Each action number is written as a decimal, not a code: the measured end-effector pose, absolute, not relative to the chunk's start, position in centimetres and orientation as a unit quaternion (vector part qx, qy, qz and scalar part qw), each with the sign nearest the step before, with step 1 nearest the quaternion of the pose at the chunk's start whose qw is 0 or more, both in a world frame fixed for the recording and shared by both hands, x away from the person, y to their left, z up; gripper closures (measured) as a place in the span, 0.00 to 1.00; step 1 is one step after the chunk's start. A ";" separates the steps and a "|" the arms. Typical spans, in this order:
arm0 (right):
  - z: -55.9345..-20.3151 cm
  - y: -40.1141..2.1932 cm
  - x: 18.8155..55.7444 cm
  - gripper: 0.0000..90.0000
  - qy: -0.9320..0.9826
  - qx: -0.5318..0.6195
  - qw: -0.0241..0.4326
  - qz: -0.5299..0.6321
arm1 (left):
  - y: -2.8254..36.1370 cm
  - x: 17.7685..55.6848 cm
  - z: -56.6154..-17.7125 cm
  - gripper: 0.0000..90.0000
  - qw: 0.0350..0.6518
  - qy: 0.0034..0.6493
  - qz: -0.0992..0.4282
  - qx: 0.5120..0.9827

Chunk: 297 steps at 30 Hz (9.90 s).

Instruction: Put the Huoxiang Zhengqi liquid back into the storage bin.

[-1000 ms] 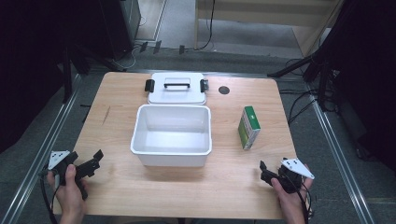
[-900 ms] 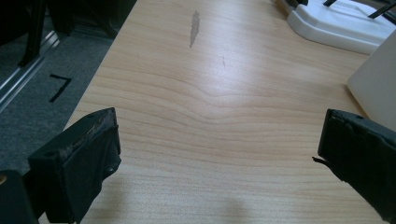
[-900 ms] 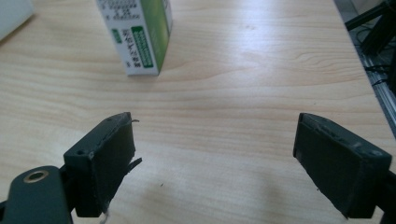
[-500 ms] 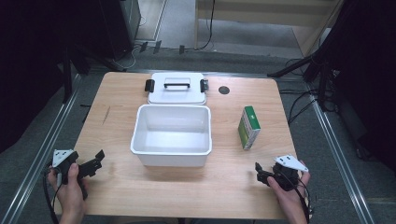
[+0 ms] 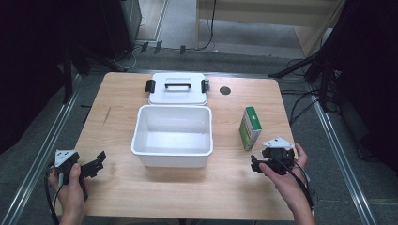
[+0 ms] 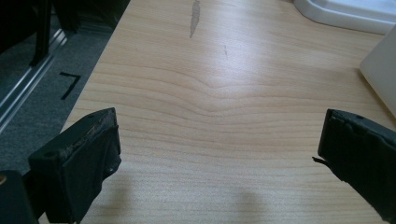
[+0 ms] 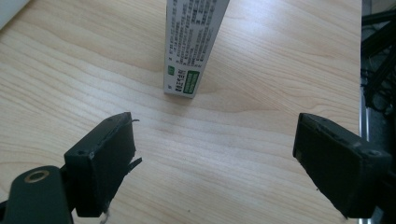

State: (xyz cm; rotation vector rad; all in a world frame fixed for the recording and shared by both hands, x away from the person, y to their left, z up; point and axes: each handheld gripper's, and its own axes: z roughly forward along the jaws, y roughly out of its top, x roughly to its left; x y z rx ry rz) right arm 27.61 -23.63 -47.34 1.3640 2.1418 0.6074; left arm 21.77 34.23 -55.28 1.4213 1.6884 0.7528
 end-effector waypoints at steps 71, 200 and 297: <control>-40.1 -17.4 43.2 0.71 0.863 0.499 0.075 -0.013 | 34.1 22.0 -55.3 0.00 0.378 0.670 0.294 0.567; -33.0 -0.6 37.4 0.72 0.997 -0.006 0.070 0.030 | 34.2 21.7 -55.3 0.00 0.384 0.670 0.294 0.563; -36.7 -13.3 36.9 0.00 0.819 0.366 0.192 0.399 | 34.1 21.8 -55.3 0.00 0.383 0.665 0.294 0.570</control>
